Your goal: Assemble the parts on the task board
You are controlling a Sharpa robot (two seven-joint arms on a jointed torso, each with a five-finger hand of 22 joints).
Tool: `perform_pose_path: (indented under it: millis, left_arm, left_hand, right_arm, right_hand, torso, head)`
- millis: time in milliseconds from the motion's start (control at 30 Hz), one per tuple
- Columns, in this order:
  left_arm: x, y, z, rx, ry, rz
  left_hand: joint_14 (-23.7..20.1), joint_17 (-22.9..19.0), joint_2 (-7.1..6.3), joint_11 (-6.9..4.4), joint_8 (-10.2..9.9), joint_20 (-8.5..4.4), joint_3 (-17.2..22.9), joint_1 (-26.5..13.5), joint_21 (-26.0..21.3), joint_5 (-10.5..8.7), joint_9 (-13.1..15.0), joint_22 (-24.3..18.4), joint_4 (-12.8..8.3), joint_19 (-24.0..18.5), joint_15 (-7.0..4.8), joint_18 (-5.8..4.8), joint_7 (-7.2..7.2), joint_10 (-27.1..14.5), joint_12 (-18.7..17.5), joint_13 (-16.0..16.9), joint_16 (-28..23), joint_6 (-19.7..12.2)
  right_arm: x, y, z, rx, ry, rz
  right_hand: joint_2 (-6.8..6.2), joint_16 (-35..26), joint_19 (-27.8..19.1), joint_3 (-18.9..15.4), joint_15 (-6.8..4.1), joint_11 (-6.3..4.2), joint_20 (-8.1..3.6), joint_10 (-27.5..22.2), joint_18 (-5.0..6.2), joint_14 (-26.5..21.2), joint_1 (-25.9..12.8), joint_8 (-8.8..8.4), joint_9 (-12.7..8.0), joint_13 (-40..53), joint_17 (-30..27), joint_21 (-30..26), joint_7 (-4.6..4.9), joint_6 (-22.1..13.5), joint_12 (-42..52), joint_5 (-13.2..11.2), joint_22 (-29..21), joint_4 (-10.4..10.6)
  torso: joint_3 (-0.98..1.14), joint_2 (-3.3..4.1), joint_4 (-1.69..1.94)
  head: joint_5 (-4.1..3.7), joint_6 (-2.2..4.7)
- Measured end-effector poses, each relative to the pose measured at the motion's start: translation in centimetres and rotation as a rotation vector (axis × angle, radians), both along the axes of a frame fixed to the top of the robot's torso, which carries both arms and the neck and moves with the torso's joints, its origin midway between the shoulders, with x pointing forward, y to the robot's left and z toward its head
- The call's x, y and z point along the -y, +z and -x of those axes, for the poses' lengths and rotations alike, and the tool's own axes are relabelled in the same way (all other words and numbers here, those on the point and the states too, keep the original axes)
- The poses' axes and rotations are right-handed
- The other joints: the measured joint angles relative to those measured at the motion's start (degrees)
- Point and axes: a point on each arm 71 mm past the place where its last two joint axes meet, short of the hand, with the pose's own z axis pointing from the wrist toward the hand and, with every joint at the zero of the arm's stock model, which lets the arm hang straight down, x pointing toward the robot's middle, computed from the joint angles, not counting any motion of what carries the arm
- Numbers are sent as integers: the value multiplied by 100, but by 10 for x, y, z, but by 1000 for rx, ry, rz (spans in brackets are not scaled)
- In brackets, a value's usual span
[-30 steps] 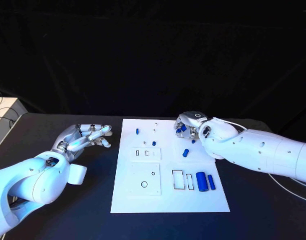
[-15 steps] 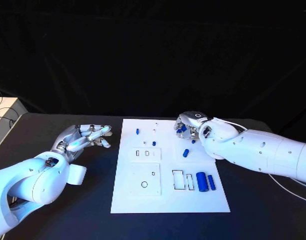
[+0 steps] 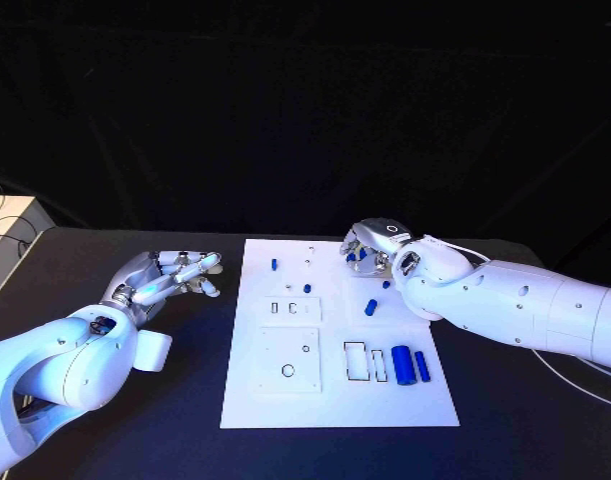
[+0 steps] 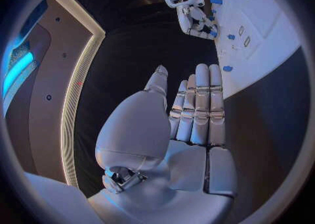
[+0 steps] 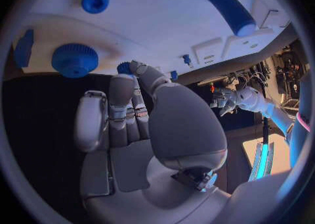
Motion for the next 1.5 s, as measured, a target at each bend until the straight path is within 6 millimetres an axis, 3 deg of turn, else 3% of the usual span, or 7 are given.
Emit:
perform_pose_path:
  millis: [767,1200,1500]
  left_arm:
    - [4,0,1,0,-10,4]
    - [6,1,2,0,-18,7]
    - [7,1,2,0,-20,7]
  left_hand:
    - [0,1,0,0,0,0,0,0,0,0,0,-15,0,0,0,0,0,0,0,0,0,0]
    - [0,2,0,0,0,0,0,0,0,0,0,-14,0,0,0,0,0,0,0,0,0,0]
    - [0,2,0,0,0,0,0,0,0,0,0,-14,0,0,0,0,0,0,0,0,0,0]
  right_arm:
    - [-50,10,-15,80,30,-39]
    - [-63,10,-23,118,30,-30]
    - [-69,10,-24,126,37,-24]
  right_hand:
    - [13,-23,-2,-18,1,6,3,6,-2,1,-15,0,0,0,11,0,0,0,-22,-31,-2,-13]
    - [12,-23,-3,-34,2,7,4,7,-3,1,-15,0,0,0,17,0,0,0,0,-10,-3,-29]
    - [11,-23,-3,-42,2,7,4,7,-4,2,-15,0,0,0,25,0,0,0,-1,-11,-4,-35]
  torso:
    - [-7,11,15]
    - [-28,18,54]
    - [-30,17,55]
  head:
    - [-10,43]
    - [-11,56]
    - [21,58]
